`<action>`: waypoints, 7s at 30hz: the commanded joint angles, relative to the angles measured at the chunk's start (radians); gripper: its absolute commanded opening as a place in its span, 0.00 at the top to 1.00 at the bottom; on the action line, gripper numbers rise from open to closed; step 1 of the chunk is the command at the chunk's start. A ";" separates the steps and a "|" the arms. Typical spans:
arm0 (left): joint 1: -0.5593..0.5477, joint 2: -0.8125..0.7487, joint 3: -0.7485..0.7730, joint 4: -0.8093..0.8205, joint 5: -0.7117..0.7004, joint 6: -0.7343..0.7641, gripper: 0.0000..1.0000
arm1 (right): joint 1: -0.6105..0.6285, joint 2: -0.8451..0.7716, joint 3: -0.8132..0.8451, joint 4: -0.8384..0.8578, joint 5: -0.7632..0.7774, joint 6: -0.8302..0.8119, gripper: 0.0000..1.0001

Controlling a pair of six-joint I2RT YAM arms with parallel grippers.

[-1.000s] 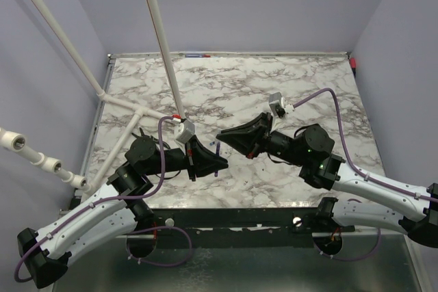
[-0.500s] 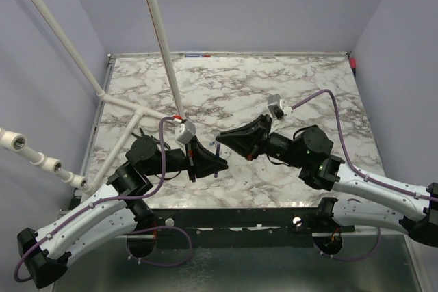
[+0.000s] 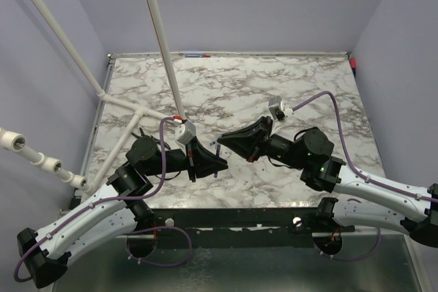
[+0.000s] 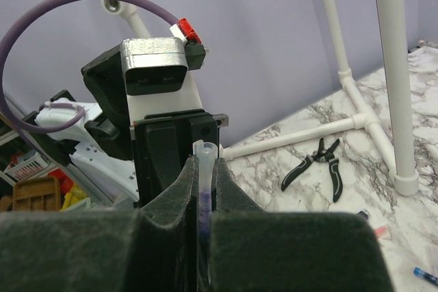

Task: Insert the pens into the pen caps

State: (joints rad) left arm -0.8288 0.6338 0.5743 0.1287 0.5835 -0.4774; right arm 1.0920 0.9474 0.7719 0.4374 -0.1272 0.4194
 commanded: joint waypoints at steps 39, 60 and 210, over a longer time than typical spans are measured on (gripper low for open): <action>-0.001 0.011 0.018 -0.024 -0.028 0.065 1.00 | 0.019 -0.052 0.087 -0.244 0.090 -0.073 0.43; 0.000 0.008 0.018 -0.026 -0.027 0.062 1.00 | 0.019 0.085 0.207 -0.240 0.060 -0.089 0.61; 0.002 0.771 0.159 -0.517 -0.844 -0.079 0.98 | 0.146 -0.077 0.022 -0.840 0.778 0.125 0.42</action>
State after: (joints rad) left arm -0.8310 1.3796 0.7029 -0.3714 -0.2176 -0.5465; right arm 1.2324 0.8852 0.8169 -0.3725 0.6739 0.5308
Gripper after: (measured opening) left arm 0.066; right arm 0.581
